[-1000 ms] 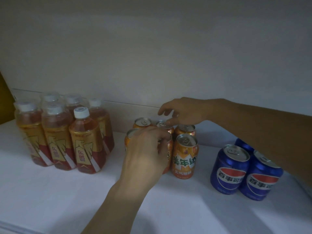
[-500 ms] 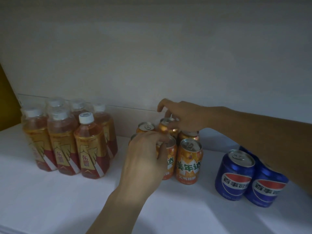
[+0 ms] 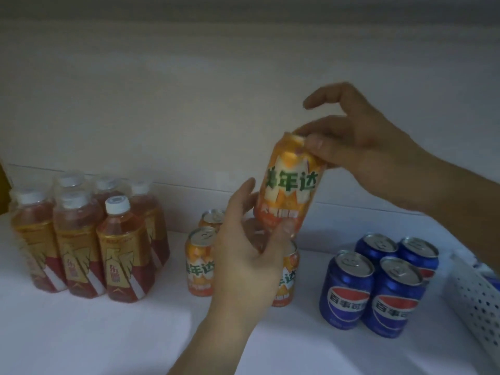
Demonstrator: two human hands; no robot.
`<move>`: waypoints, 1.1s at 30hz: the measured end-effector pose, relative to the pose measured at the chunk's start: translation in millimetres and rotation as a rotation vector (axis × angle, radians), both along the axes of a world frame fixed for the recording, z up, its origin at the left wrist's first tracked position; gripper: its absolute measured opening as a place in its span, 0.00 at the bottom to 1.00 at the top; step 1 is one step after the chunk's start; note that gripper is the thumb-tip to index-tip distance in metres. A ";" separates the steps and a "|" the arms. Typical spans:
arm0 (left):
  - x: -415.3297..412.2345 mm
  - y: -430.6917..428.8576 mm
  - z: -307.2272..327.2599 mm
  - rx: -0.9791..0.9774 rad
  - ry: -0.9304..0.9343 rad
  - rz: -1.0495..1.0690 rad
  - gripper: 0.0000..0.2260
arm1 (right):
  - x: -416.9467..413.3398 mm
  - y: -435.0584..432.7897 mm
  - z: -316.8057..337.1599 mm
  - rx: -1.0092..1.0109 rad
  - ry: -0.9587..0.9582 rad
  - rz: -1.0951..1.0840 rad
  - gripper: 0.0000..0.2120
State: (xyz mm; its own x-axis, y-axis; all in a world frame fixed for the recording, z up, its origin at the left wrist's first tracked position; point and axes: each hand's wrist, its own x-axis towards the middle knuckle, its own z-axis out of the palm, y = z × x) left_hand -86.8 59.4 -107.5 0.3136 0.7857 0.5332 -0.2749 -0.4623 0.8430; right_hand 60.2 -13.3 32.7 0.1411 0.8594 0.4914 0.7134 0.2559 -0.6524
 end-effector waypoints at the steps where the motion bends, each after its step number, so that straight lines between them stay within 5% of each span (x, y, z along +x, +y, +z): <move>1: 5.4 -6.9 0.3 -0.014 -0.071 -0.012 0.29 | 0.8 -7.2 -7.7 0.001 0.030 -0.006 0.11; 11: 41.6 -61.4 1.7 0.242 -0.142 0.036 0.26 | 9.0 -57.3 -71.6 0.359 0.718 -0.224 0.13; 20: 46.1 -77.4 11.7 -0.160 -0.185 -0.472 0.27 | 19.6 -64.9 -61.4 0.445 0.777 -0.067 0.15; 28: 50.8 -81.3 -0.4 0.080 -0.167 -0.165 0.40 | 6.6 -54.6 -68.9 0.328 0.917 0.015 0.24; 33: 49.9 -85.2 -2.2 0.148 -0.131 -0.077 0.41 | 7.8 -58.1 -68.5 0.298 0.978 0.042 0.20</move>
State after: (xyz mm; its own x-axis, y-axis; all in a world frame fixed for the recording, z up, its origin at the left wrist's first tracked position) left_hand -36.9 -25.9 -109.7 0.2898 0.6720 0.6815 -0.4173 -0.5520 0.7219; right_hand 68.0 -71.4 -35.8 0.5673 0.7350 0.3715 -0.1108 0.5151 -0.8499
